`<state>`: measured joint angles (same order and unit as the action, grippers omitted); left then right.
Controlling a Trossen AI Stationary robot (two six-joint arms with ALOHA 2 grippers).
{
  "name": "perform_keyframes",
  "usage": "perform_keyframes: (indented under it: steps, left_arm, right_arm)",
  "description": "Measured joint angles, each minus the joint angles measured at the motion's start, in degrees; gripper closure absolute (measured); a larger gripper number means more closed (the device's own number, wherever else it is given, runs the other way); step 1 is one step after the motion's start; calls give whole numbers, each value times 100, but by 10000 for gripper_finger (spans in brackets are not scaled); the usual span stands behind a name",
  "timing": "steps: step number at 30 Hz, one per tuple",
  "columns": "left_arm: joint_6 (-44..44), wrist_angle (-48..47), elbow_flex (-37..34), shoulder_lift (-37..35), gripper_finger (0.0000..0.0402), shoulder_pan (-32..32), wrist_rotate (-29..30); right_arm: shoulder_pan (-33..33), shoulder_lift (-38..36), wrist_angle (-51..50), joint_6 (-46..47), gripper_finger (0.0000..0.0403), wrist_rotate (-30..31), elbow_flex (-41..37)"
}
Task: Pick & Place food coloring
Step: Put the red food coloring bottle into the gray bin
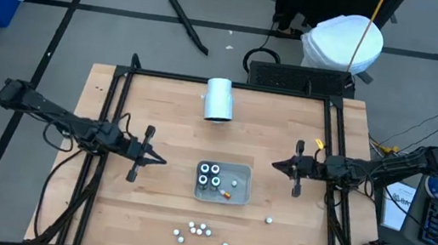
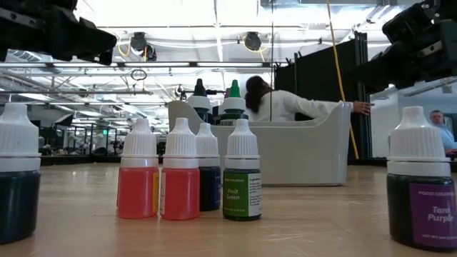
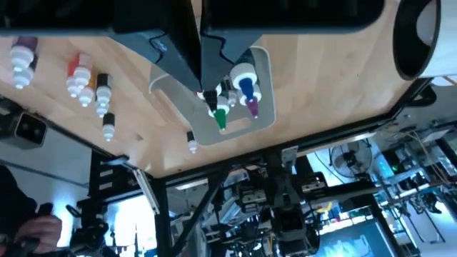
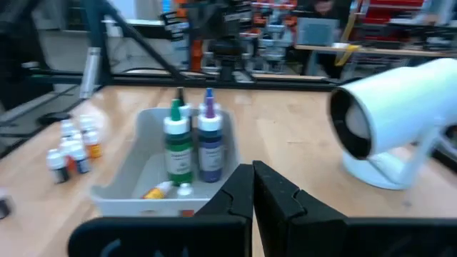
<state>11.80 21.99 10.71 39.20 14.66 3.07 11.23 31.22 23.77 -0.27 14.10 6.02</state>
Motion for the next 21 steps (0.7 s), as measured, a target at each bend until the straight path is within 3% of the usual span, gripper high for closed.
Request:
perform_keyframes:
  steps: [3,10,15,21]
  left_arm:
    - [21,163,-1,-4,396,0,11]
    - [-33,319,-1,-4,397,0,279]
    - [19,389,-1,-2,394,0,-70]
    - [-118,482,1,-2,391,0,-21]
  right_arm:
    - [-1,0,0,-2,403,264,0]
    - [1,1,175,93,403,263,-2]
    - [73,166,221,240,403,237,-2]
    - [224,504,777,58,403,237,-4]
